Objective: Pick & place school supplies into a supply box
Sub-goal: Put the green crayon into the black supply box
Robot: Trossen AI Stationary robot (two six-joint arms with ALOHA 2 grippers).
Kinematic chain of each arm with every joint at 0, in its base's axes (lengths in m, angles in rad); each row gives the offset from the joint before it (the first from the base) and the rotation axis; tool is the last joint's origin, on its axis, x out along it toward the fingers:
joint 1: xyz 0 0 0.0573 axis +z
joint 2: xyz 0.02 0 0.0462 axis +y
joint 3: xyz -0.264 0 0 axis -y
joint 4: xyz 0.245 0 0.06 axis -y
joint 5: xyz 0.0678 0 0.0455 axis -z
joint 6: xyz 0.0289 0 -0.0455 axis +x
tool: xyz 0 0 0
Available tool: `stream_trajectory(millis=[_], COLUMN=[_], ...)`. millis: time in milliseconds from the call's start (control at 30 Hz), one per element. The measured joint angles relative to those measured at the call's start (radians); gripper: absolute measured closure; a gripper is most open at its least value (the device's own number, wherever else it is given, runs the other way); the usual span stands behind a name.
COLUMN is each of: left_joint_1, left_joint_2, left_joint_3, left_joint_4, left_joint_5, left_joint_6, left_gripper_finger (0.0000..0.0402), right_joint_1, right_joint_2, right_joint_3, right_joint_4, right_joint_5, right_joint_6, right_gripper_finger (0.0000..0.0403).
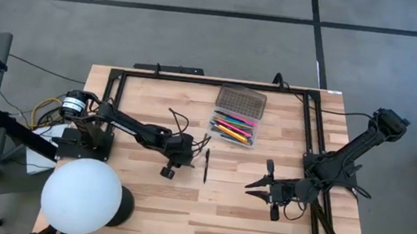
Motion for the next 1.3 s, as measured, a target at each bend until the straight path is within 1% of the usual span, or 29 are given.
stream_trajectory(millis=[300,533,1200,1300], left_joint_1=[0.000,-0.001,-0.001,-0.001], left_joint_2=[0.000,-0.002,-0.005,-0.005], left_joint_3=[0.000,0.001,0.004,0.018], left_joint_4=[-0.013,-0.082,-0.162,-0.200], left_joint_5=[0.010,-0.009,-0.016,-0.028], left_joint_6=[-0.022,-0.048,-0.108,-0.126], left_gripper_finger=[0.0359,0.0359,0.0358,0.0358], right_joint_1=[0.000,0.000,0.000,0.000], right_joint_2=[0.000,0.000,0.000,0.000], right_joint_3=[0.000,0.001,0.001,0.001], right_joint_4=[0.000,-0.016,-0.015,-0.015], right_joint_5=[0.000,0.000,0.001,0.001], right_joint_6=[0.001,0.027,0.027,0.027], right_gripper_finger=[0.0336,0.0336,0.0336,0.0336])
